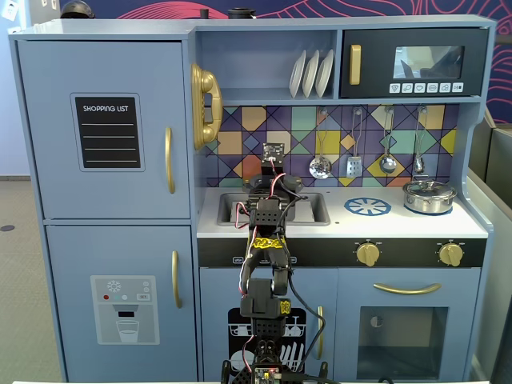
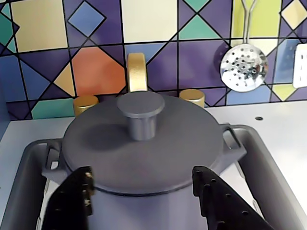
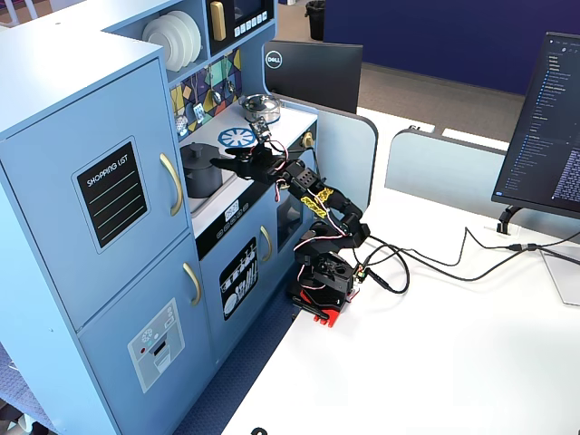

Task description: Take off the lid from the gray recipient and place it on the counter

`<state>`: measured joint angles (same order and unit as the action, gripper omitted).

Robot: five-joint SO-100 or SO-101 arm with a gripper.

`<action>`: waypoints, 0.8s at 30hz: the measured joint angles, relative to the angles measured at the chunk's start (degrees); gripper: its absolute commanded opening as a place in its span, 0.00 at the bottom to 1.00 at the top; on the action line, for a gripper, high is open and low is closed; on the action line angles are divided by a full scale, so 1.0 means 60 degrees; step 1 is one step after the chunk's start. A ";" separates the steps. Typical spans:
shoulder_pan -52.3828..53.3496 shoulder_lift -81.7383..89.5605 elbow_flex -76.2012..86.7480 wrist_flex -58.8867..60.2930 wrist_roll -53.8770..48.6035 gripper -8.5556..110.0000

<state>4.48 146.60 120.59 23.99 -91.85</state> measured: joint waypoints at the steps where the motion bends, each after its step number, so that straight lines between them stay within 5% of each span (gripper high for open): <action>1: -0.0015 -0.0132 0.0000 -0.0161 0.0059 0.26; 24: 0.0044 -0.3501 -0.0952 -0.2798 -0.0205 0.21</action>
<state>4.75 125.60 114.87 7.21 -93.08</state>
